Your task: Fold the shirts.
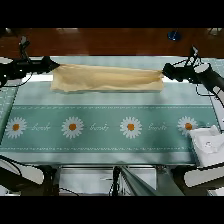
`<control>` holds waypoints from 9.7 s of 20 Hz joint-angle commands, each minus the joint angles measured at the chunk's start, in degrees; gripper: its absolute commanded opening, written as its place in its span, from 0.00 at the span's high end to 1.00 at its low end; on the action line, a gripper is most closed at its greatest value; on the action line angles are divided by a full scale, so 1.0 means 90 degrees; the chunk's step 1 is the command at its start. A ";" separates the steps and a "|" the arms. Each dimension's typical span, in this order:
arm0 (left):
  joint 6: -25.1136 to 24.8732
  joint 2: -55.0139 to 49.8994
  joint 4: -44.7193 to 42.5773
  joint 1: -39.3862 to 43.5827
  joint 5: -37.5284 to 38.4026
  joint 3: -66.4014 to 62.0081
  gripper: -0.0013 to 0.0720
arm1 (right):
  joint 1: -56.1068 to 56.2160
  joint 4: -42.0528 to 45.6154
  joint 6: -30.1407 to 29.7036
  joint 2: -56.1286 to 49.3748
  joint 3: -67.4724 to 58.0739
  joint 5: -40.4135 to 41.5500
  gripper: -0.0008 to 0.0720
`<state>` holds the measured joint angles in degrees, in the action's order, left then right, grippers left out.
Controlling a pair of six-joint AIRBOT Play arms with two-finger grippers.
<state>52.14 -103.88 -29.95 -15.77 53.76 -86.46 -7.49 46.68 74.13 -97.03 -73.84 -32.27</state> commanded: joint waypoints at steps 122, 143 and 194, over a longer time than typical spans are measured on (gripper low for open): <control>0.1634 0.3791 -0.1258 0.0461 0.3643 -0.0250 0.94 | 0.4092 -0.2130 0.0325 -0.0789 -0.2463 -0.0364 0.32; 0.1258 0.1455 -0.1724 0.1146 0.3077 0.0515 0.70 | -0.1190 0.0250 -0.0017 0.1739 0.1513 -0.3815 0.18; 0.0418 0.3568 -0.2052 0.0996 0.2992 0.1778 0.72 | -0.5804 0.2810 0.3468 0.5302 -0.2064 -0.8240 0.98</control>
<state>57.32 -71.77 -48.42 -6.81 80.97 -70.67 -52.95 64.69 106.10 -51.42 -92.36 -103.59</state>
